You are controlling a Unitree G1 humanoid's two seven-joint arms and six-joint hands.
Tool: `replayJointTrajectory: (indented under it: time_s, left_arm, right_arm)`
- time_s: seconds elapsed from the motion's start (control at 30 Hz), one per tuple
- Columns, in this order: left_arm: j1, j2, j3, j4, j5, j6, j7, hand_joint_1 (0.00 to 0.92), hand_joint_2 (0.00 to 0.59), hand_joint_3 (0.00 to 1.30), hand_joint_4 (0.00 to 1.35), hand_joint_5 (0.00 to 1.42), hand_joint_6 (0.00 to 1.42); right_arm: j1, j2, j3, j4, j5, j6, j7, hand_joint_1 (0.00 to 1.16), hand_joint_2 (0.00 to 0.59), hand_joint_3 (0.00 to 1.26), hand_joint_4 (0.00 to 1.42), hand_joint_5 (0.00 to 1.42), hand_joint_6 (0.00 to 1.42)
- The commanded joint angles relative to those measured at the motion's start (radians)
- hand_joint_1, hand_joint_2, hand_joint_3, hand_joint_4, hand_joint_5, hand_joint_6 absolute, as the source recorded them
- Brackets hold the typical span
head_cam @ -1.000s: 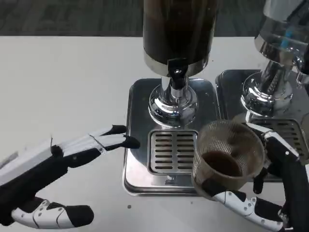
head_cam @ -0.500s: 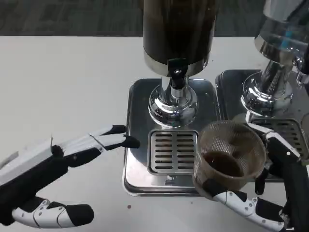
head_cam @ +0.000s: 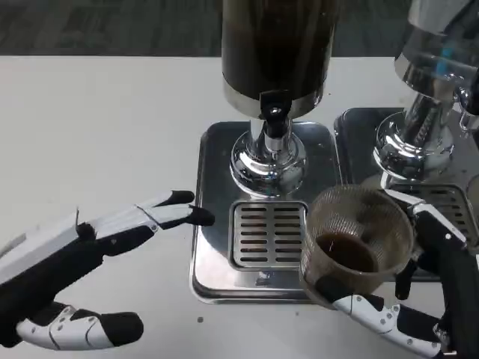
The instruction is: Grasp the cup under the faucet to collect the drink, then remove the cup.
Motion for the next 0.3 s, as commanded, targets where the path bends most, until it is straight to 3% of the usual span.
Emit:
replayJointTrajectory:
  time_s: [0.03,0.3]
  left_arm:
    - [0.007,0.000,0.007,0.000,-0.013,0.010,-0.010,0.000,0.145,0.18,0.06,0.04,0.14]
    - [0.002,-0.002,0.006,0.004,-0.019,0.015,-0.015,0.000,0.145,0.18,0.06,0.04,0.14]
  right_arm:
    - [-0.013,0.011,-0.004,-0.015,0.026,-0.039,-0.010,0.72,0.222,0.68,0.76,0.89,1.23]
    - [-0.013,0.011,-0.006,-0.017,0.026,-0.038,-0.010,0.72,0.222,0.68,0.76,0.89,1.25]
